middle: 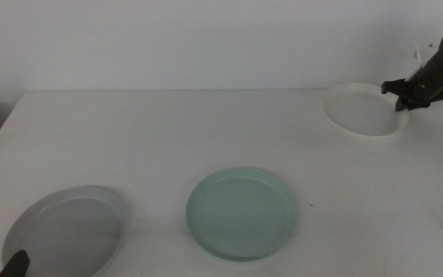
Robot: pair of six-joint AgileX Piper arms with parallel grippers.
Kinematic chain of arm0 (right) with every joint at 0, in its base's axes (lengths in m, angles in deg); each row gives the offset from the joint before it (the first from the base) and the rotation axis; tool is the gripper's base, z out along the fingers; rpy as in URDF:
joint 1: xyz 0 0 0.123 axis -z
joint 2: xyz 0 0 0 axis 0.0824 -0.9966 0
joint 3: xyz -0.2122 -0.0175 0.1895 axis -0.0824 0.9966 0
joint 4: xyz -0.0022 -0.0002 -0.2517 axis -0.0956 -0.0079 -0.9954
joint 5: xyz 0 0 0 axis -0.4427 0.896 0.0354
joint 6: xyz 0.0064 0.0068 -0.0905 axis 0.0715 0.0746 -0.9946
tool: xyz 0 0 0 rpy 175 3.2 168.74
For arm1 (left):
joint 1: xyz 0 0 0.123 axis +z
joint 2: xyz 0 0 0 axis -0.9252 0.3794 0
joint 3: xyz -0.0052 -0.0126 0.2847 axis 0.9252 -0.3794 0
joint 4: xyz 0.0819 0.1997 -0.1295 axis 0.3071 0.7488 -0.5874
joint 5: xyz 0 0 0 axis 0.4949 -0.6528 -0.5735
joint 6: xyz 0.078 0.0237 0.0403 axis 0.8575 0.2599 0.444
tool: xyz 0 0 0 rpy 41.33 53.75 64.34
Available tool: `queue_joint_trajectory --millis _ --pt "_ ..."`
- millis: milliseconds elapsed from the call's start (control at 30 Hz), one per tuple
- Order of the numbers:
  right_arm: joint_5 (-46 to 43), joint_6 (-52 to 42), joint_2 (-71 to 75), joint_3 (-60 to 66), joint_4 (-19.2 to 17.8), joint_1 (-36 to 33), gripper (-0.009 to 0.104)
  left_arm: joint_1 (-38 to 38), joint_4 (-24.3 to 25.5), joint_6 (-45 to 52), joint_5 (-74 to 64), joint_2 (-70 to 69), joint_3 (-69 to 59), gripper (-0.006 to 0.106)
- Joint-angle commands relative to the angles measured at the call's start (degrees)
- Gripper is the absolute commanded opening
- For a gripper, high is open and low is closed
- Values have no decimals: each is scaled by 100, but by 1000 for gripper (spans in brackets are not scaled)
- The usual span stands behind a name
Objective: Stack the three bowls on top of each other.
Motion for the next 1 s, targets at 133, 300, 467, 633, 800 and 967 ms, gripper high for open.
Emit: queue_joint_trajectory --millis 133,300,467,633,800,967 --pt "151 -212 873 -171 380 31 -1 -39 -65 -60 421 -75 28 105" --pt "634 -634 1327 -147 1141 -96 -1 -39 -65 -60 421 -75 28 105" --pt "745 -657 2090 375 1148 -466 -1 -39 -65 -60 421 -75 28 105" --pt "112 -657 3280 1912 1071 -785 -1 -39 -65 -60 421 -75 28 105" --pt "-886 -674 4654 4017 1226 -1072 -1 -39 -65 -60 421 -75 28 105" --pt "-1839 -658 5494 5691 1585 -1611 -1 -39 -65 -60 421 -75 28 105"
